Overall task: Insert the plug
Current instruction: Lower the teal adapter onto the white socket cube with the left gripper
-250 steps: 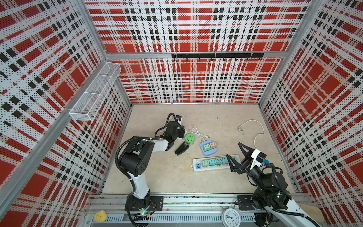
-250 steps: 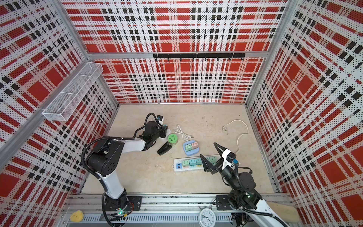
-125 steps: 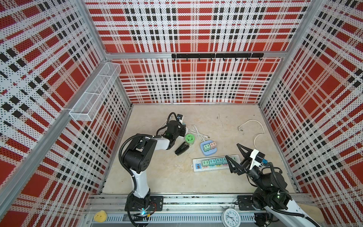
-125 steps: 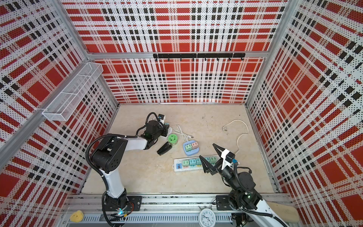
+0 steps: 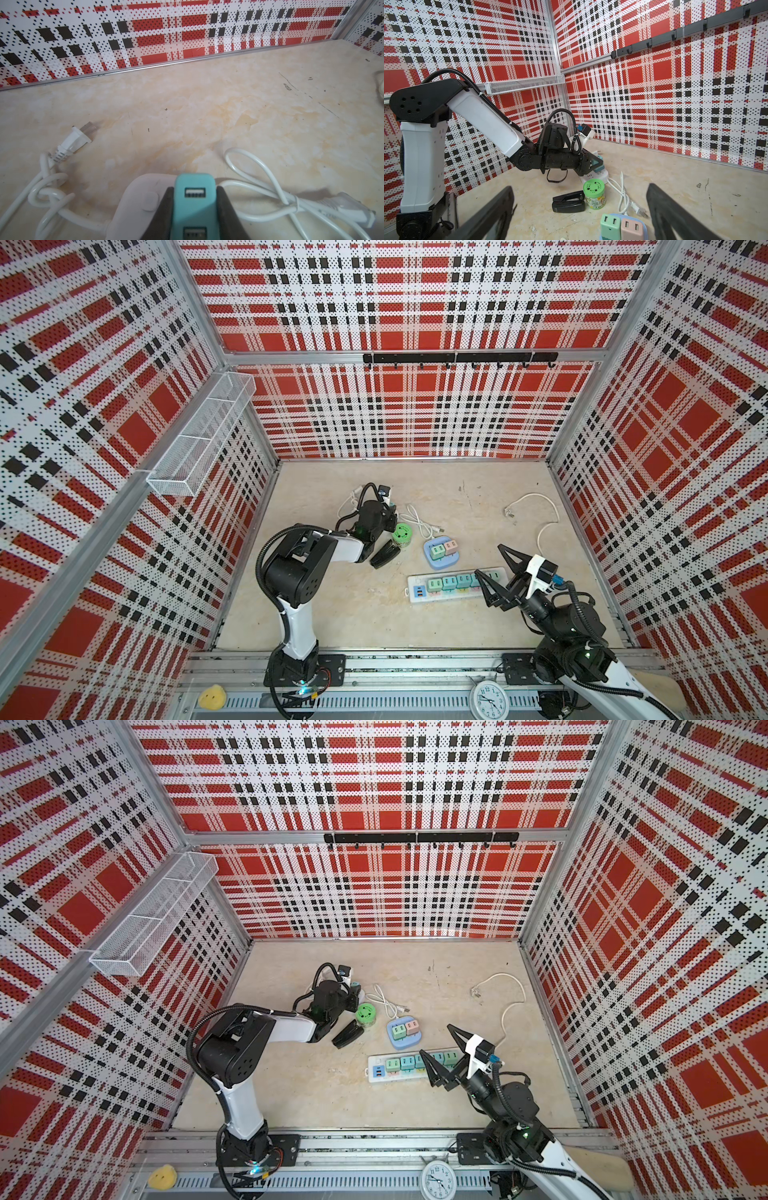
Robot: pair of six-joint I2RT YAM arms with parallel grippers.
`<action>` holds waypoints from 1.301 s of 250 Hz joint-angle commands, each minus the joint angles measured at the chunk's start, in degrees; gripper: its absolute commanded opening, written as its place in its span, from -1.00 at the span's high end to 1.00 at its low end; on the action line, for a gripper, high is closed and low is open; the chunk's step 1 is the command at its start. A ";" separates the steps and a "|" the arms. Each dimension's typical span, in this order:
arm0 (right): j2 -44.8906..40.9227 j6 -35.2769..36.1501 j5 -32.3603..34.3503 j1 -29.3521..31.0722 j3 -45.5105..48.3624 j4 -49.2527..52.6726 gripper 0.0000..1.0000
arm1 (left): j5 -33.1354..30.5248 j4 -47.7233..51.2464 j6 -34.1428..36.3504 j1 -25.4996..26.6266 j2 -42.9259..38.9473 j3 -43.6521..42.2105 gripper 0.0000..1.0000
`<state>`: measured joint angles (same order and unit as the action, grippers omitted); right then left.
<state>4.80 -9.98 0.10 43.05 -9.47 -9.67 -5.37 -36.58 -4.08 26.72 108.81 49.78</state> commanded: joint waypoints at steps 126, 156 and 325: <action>-3.65 -3.53 -2.38 -0.06 -0.98 3.13 -1.00 | -1.64 15.22 -3.60 -1.74 4.59 6.67 1.00; -3.51 -3.54 -2.56 -0.10 -1.29 3.21 -1.00 | -1.51 15.34 -3.46 -1.65 4.68 6.78 1.00; -4.44 -3.69 -2.21 -0.07 -2.04 5.73 -1.00 | -4.03 3.64 -1.49 -0.12 1.98 -1.30 1.00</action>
<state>1.37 -13.34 -2.11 43.05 -9.80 -2.76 -9.32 -38.83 -5.50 26.79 110.08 49.87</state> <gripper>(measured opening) 0.998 0.284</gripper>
